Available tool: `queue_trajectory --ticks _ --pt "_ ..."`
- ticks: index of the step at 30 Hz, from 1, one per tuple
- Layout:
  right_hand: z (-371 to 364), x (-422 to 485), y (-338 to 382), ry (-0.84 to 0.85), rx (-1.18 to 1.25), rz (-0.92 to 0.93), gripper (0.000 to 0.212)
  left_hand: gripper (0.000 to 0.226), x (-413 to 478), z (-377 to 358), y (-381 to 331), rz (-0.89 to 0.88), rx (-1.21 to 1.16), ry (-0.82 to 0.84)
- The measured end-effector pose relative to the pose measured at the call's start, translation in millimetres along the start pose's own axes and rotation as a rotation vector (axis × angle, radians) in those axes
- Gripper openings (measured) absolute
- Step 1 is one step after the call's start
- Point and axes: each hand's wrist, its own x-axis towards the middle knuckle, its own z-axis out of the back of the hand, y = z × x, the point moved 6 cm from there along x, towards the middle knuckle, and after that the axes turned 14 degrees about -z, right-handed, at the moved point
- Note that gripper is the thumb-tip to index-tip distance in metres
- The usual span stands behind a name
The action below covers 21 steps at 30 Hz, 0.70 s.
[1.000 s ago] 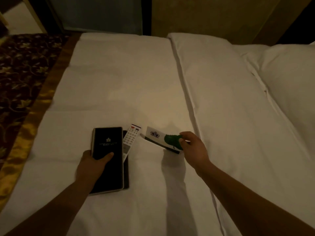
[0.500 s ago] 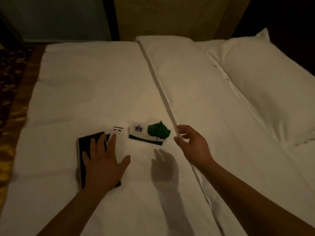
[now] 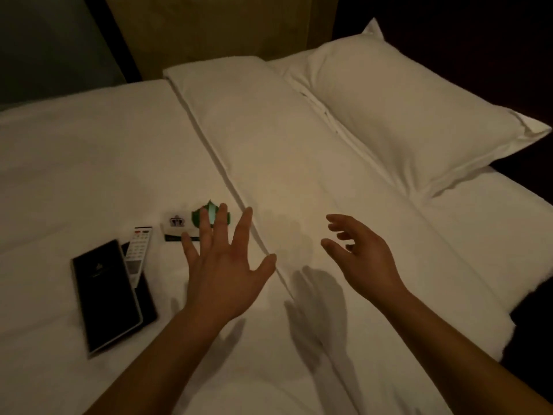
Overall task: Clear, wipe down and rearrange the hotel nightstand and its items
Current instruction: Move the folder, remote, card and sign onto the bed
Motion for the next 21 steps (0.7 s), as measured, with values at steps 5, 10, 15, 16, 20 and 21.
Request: queue_trajectory --ticks 5,10,15,16,20,21 --pt "74 -15 -67 -0.063 -0.065 -0.038 0.041 0.089 12 -27 -98 -0.105 0.006 0.036" --pt "156 -37 -149 -0.12 -0.081 -0.142 0.041 0.089 25 -57 -211 -0.256 -0.021 0.069" --pt "231 -67 -224 -0.215 -0.069 -0.252 0.04 0.089 29 -83 -311 -0.397 -0.031 0.088" --pt "245 -73 -238 -0.229 -0.063 -0.274 0.041 0.089 28 -88 -330 -0.422 -0.033 0.094" --pt "288 -95 -287 -0.283 -0.043 -0.337 0.044 0.088 25 -109 -397 -0.507 -0.029 0.119" --pt "297 -100 -299 -0.29 -0.041 -0.35 0.045 0.087 24 -114 -411 -0.521 -0.029 0.122"
